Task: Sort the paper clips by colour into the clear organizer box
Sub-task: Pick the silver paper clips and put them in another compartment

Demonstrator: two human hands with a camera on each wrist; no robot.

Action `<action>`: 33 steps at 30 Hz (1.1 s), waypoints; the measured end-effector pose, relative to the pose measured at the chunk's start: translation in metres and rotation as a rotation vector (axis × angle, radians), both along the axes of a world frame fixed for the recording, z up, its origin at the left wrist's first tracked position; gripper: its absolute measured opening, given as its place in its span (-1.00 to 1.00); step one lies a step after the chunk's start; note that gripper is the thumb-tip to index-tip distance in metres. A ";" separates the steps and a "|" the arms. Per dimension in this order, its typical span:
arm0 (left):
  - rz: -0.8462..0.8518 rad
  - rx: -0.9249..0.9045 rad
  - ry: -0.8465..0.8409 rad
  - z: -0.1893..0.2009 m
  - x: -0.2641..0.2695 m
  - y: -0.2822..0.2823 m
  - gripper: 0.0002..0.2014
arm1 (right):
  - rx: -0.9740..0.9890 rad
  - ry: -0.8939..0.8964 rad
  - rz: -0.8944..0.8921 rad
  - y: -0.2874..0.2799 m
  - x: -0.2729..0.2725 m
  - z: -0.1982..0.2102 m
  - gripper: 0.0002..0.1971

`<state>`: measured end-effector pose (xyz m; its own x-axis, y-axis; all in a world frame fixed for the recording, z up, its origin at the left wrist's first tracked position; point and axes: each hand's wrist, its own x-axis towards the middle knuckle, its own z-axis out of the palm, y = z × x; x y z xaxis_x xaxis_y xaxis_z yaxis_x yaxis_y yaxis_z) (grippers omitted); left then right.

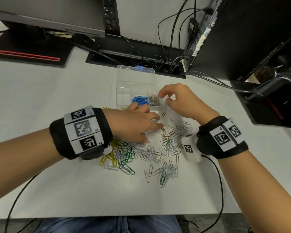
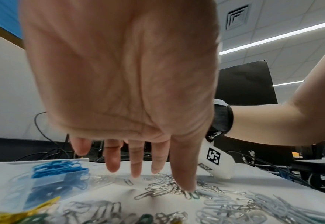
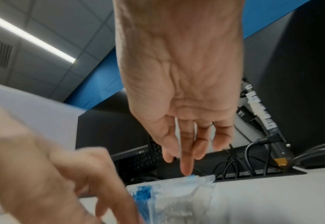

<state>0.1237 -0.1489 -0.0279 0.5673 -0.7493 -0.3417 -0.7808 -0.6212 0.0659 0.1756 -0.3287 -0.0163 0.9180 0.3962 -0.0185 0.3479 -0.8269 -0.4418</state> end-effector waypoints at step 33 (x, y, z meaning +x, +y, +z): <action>0.177 -0.159 -0.023 -0.006 0.023 -0.037 -0.67 | -0.298 0.186 0.024 0.001 -0.027 -0.020 -0.90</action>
<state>0.1467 -0.1861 -0.0339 0.7006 -0.6810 -0.2130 -0.6635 -0.7316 0.1567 0.1482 -0.3281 -0.0365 0.8784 0.3698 -0.3028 0.3053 -0.9216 -0.2399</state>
